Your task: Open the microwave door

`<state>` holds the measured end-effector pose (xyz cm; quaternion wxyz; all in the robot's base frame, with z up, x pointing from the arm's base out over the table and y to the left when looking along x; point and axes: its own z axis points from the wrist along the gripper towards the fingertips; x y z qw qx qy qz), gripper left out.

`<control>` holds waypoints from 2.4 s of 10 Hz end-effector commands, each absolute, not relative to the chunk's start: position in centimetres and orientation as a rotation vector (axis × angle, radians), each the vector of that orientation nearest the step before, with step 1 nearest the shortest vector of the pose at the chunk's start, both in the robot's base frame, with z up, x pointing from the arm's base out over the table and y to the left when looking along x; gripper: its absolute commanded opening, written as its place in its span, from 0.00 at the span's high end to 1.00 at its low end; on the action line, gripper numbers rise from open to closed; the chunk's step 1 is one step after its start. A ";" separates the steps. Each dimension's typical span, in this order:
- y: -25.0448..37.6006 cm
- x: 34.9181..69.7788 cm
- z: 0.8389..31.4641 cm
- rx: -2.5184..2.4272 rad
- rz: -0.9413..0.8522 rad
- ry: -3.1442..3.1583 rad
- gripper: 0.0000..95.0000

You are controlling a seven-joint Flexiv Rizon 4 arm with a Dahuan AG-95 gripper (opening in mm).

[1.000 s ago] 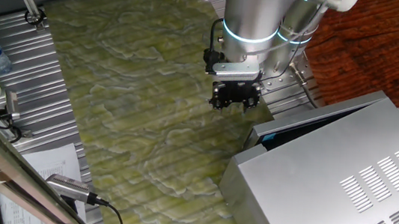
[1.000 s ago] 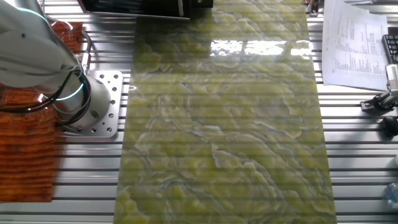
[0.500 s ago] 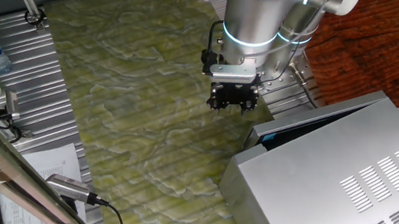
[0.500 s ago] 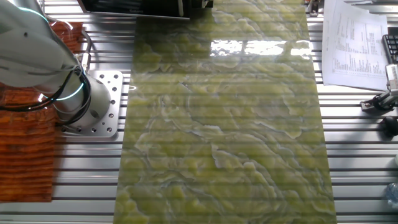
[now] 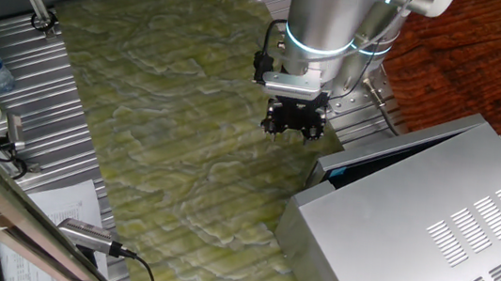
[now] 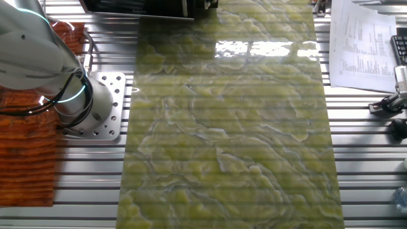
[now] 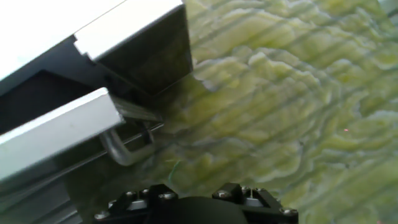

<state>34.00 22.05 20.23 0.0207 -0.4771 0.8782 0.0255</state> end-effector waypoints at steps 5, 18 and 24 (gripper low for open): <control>21.9 33.7 20.5 -1.266 0.041 2.815 0.40; 21.4 33.7 20.6 -0.230 -0.034 3.080 1.00; 20.0 34.8 20.3 -0.170 -0.094 3.116 1.00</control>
